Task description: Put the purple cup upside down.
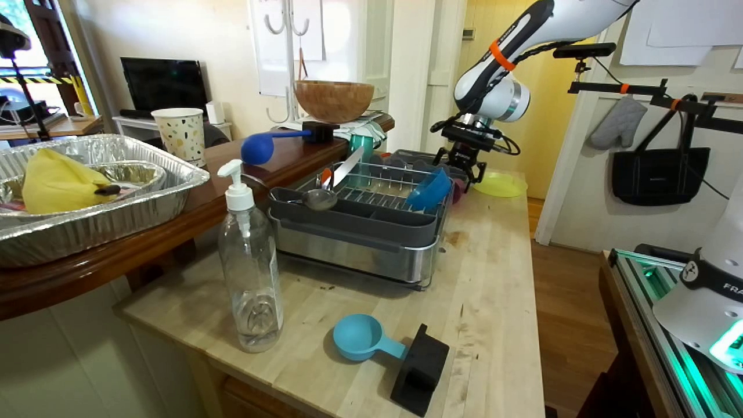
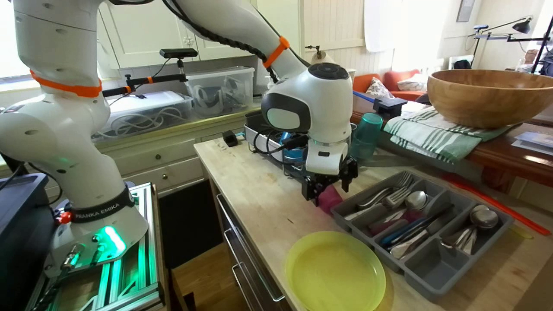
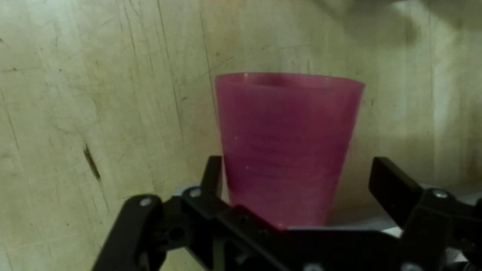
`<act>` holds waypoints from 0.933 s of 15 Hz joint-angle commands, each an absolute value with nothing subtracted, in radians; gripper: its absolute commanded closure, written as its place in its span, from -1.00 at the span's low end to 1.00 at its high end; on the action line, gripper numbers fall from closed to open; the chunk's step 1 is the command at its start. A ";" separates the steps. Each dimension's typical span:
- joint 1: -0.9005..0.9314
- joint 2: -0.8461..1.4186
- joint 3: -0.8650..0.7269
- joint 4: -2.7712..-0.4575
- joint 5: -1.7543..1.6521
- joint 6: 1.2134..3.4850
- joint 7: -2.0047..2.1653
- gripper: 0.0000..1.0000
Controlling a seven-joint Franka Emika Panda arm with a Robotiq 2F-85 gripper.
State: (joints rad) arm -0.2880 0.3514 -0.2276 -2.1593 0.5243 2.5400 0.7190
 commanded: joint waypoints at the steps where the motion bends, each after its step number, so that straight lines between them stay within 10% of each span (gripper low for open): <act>1: -0.301 0.402 -0.223 -2.103 0.539 2.482 0.690 -0.68; 5: -0.277 0.407 -0.240 -2.094 0.480 2.467 0.700 0.02; 14: -0.133 0.351 -0.306 -2.154 0.108 2.465 0.747 0.05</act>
